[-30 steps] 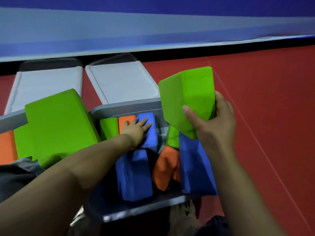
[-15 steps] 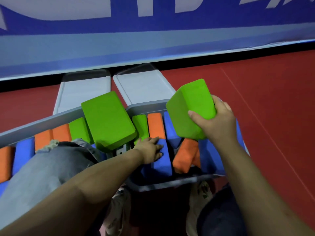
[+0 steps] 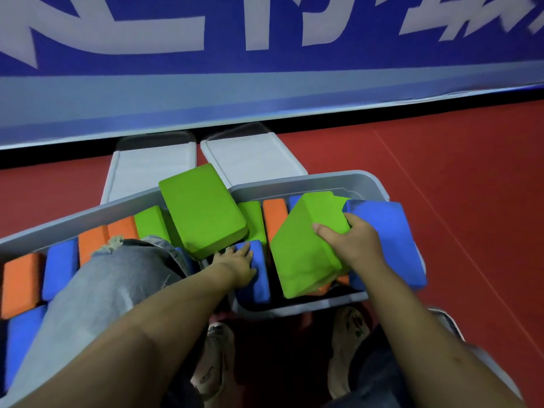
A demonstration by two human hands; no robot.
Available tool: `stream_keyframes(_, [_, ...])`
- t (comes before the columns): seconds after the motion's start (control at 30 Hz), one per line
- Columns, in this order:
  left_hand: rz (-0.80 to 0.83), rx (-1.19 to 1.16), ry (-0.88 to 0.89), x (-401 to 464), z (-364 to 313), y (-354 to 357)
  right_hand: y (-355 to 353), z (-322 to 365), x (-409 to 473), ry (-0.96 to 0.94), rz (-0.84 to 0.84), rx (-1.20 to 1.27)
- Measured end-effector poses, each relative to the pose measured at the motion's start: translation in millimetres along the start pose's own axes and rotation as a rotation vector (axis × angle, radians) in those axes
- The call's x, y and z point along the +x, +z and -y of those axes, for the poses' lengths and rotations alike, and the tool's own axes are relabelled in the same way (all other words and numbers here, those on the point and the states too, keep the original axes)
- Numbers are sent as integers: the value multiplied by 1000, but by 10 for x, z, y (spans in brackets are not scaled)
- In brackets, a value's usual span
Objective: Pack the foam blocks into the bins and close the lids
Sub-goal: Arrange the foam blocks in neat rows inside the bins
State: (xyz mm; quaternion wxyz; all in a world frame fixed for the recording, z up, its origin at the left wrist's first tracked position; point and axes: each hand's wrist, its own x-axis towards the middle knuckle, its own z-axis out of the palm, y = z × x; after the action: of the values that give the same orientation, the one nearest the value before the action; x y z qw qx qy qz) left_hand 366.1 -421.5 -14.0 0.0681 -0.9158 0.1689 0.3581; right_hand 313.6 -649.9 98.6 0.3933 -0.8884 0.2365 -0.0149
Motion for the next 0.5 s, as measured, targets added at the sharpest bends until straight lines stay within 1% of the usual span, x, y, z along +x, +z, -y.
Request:
stream_keyframes(0.1, [37,-24,-2,15,23,1,109,27,-36,15,40,25])
stream_keyframes(0.23, [50,-49,12,30,42,16,263,28,-36,47,102,-10])
stream_keyframes(0.43, [32,-103,29,60,7,29,574,5,-51,34,164,-216])
stream_keyframes(0.5, [13,-147,41,62,-25,18,688,-66,-83,52,252,-287])
